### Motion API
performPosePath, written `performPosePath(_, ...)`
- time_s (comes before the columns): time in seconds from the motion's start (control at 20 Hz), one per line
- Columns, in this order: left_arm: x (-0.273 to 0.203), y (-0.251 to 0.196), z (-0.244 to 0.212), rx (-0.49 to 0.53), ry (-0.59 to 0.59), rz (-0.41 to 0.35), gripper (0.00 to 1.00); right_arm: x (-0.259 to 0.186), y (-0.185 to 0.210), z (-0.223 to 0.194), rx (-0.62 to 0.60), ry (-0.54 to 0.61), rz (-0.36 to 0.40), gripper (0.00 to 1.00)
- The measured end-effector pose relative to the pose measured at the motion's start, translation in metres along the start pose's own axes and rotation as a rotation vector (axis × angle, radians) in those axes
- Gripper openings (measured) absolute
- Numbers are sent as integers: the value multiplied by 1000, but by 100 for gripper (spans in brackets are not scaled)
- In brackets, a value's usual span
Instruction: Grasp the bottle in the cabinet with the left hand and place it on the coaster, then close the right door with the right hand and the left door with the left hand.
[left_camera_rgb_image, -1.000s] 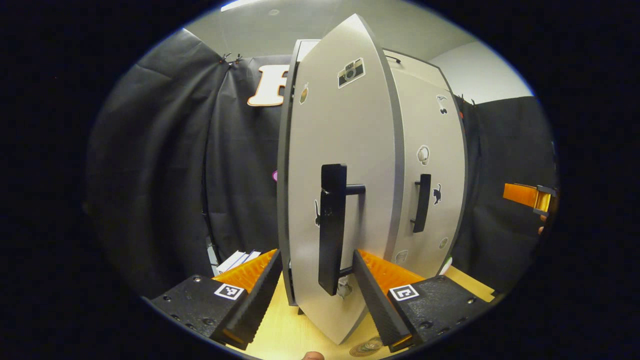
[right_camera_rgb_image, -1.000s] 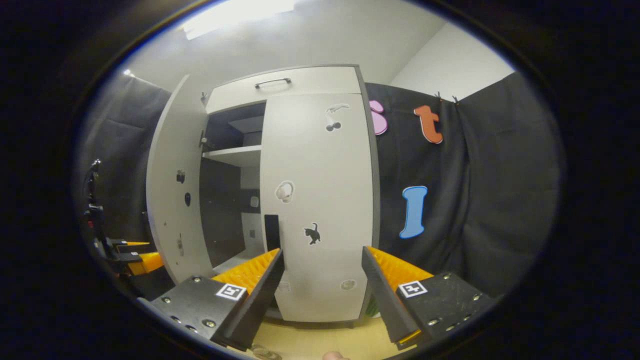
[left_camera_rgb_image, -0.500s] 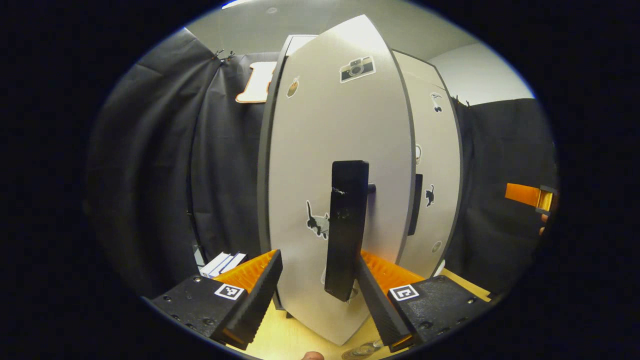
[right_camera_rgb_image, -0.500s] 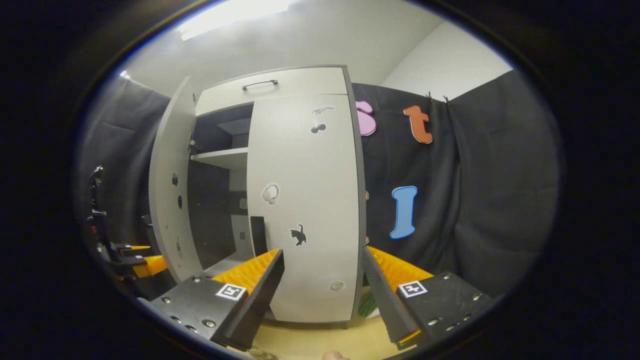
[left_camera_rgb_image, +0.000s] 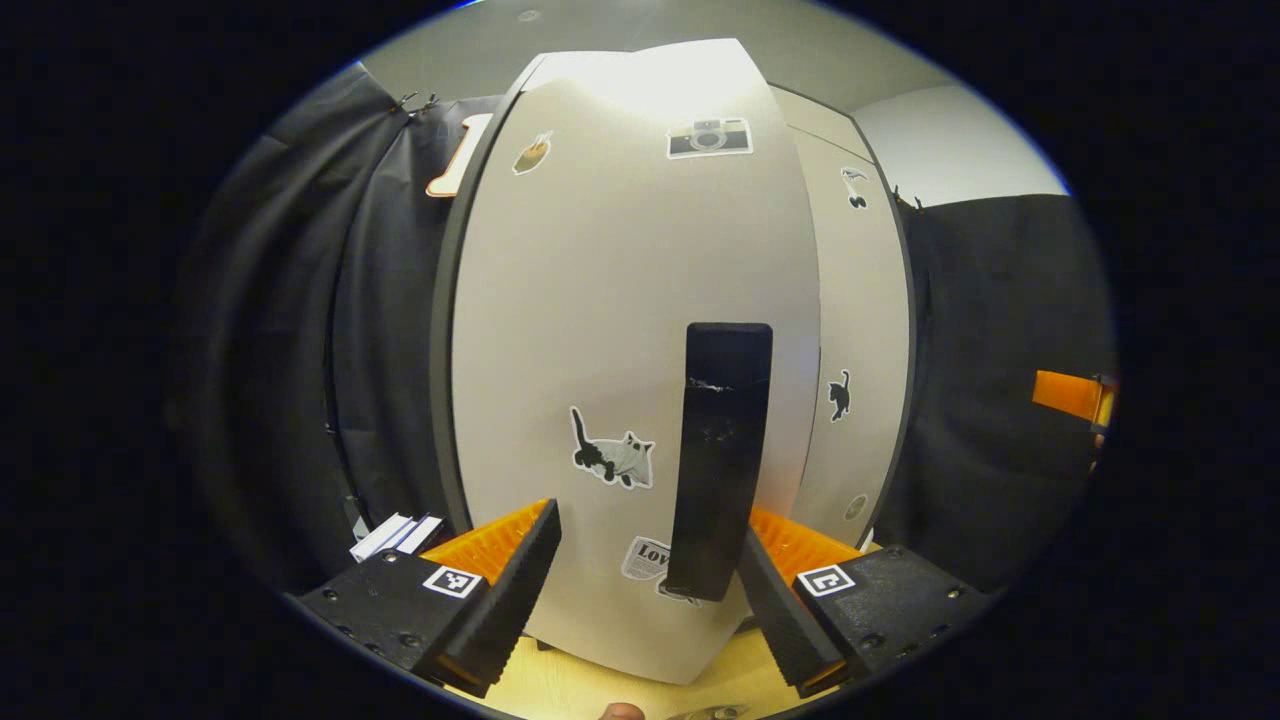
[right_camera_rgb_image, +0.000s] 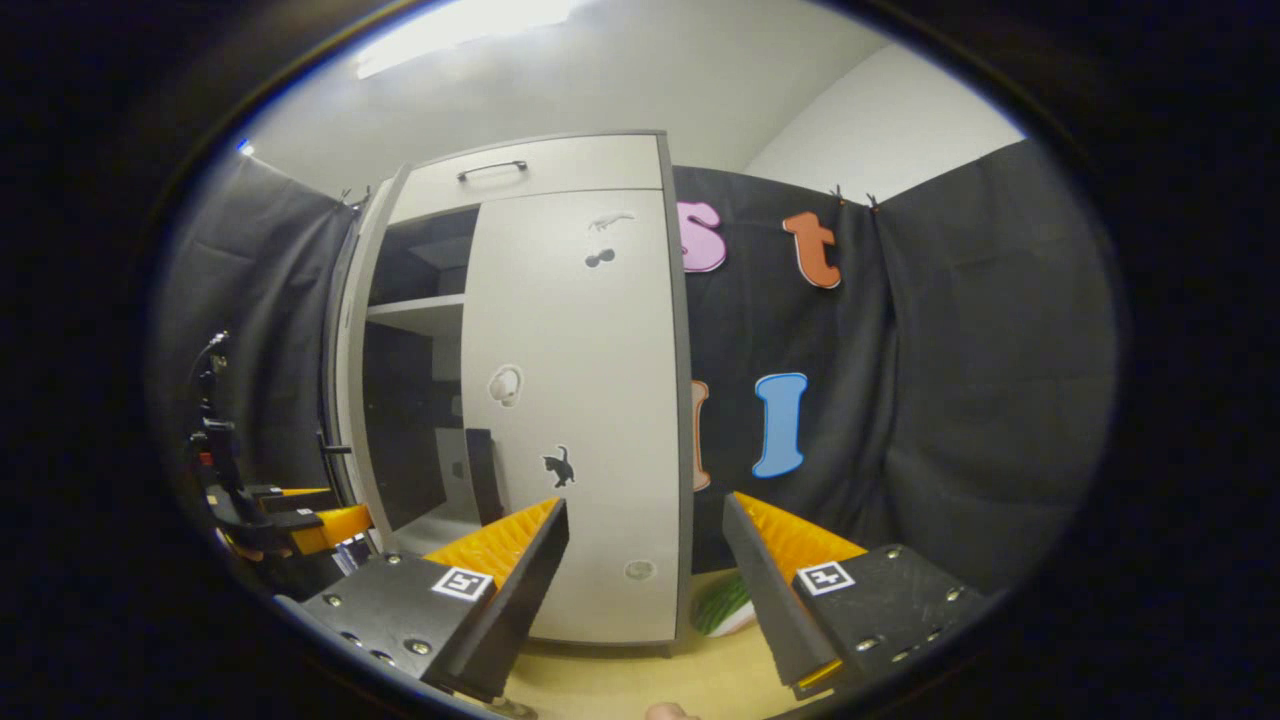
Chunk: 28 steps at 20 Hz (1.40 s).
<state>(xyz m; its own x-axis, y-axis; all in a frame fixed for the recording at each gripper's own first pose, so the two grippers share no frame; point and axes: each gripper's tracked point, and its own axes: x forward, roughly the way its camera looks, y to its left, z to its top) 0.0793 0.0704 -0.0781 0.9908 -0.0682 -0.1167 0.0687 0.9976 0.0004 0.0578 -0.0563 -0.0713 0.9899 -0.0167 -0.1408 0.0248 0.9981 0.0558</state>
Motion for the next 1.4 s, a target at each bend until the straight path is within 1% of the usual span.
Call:
performPosePath(0.35,39,-16,-3,1,13,-13,100,-3,-18,-6,0,19,-28,95)
performPosePath(0.65,47,-24,0,18,17,-26,100,-2,-29,-12,7,32,-55,95)
performPosePath(0.8,49,-24,1,26,14,9,100,-2,-35,-17,15,43,-69,95)
performPosePath(0.85,49,-24,0,29,13,20,100,-1,-36,-18,18,44,-74,92)
performPosePath(0.95,50,-24,0,35,8,36,100,0,-35,-18,21,46,-75,92)
performPosePath(1.0,50,-25,0,38,8,41,100,-1,-36,-18,16,45,-77,95)
performPosePath(1.2,51,-26,1,47,3,58,100,-1,-37,-18,9,47,-83,95)
performPosePath(1.25,51,-26,0,48,4,60,100,-1,-37,-18,9,48,-83,92)
performPosePath(1.35,52,-26,0,52,3,65,100,-1,-37,-17,8,48,-82,92)
performPosePath(1.4,52,-27,1,54,4,67,100,-2,-37,-17,9,48,-80,95)
